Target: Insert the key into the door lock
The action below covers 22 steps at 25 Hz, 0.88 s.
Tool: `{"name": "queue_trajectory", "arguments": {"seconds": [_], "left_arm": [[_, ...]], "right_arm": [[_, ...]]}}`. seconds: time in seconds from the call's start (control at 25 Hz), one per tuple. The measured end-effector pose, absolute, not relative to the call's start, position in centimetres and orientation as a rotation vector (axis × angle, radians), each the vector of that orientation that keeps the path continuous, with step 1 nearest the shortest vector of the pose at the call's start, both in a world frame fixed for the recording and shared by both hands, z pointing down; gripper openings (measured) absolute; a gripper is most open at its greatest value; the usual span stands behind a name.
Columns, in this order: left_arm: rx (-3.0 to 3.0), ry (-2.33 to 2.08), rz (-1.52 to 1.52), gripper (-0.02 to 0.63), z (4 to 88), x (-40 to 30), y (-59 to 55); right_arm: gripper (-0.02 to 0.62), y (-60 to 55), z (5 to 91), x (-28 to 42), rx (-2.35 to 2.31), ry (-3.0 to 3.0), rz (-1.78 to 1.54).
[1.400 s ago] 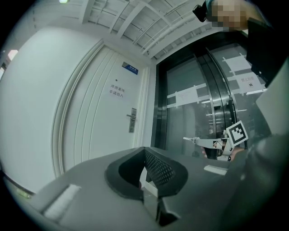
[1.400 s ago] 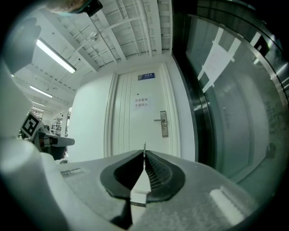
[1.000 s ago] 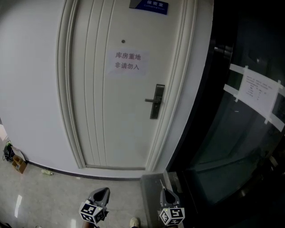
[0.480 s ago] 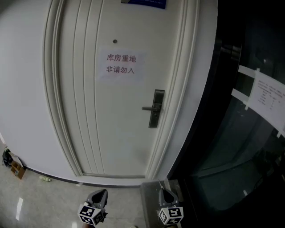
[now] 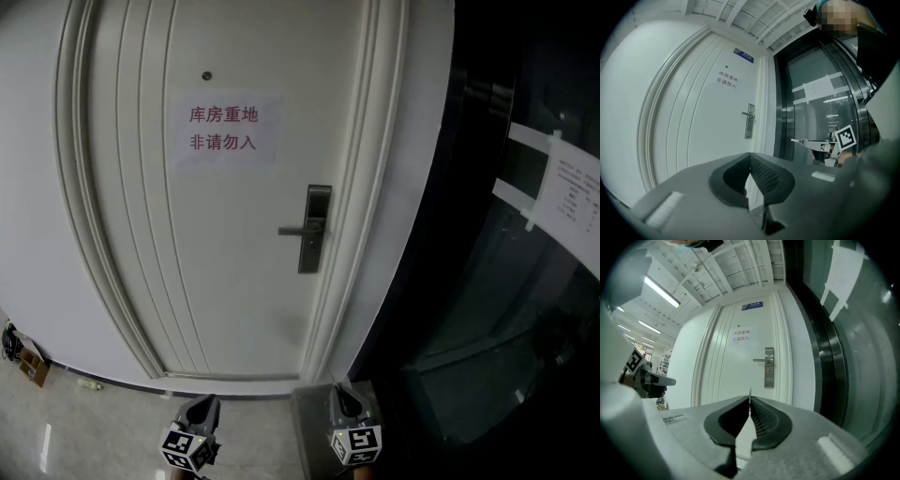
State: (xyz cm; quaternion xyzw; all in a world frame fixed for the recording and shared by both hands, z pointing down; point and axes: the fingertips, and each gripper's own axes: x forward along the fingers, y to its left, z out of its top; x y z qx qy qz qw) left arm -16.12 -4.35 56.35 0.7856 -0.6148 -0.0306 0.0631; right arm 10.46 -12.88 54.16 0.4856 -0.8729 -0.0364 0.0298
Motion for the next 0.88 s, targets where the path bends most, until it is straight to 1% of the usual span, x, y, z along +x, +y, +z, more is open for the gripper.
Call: {"name": "queue_trajectory", "arguments": {"seconds": [0.36, 0.88], "left_arm": [[2.390, -1.874, -0.074, 0.002, 55.7, -14.9, -8.5], [2.418, -1.824, -0.065, 0.002, 56.6, -15.4, -16.6]], "right_arm": [[0.011, -17.7, 53.3, 11.4, 1.514, -2.728, -0.107], [0.011, -25.9, 51.8, 9.9, 1.498, -2.687, -0.263]]}}
